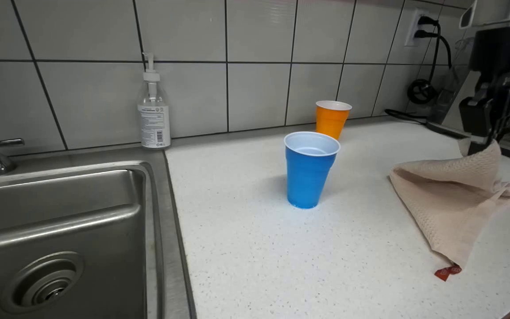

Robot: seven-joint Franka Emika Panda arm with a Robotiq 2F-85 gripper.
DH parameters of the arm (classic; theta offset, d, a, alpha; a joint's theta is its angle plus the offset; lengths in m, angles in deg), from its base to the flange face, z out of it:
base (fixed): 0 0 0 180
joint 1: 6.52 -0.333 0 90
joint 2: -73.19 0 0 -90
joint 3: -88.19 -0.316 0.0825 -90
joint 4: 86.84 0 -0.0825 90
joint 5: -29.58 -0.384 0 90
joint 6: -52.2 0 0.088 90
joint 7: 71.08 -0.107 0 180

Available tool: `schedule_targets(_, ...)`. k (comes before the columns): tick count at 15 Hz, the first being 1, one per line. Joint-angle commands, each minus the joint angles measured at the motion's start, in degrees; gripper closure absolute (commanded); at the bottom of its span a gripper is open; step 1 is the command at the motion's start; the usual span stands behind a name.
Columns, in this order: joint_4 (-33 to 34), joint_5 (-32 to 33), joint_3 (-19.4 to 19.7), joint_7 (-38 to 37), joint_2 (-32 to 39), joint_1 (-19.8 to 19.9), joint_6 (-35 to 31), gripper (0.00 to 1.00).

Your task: Fold the towel

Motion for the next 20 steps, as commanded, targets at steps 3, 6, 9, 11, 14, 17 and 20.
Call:
schedule_targets(3, -4.37, 3.03, -1.49, -4.22, -2.14, -0.37, -2.98, 0.99)
schedule_targets(6, -5.83, 4.06, -1.77, -4.83, -2.26, -0.39, -4.07, 0.99)
schedule_targets(9, -6.62, 3.8, -1.79, -4.66, -1.9, -0.43, -4.66, 0.99)
schedule_targets(11, -7.1, 3.56, -1.82, -4.66, -1.8, -0.48, -4.72, 0.99)
schedule_targets(14, -7.99, 3.44, -2.09, -4.82, -1.8, -0.64, -5.08, 0.99)
schedule_targets(17, -8.82, 3.49, -2.56, -5.15, -1.99, -0.87, -5.3, 0.99)
schedule_targets(20, -9.28, 3.84, -2.78, -6.01, -1.87, -1.11, -5.25, 0.65)
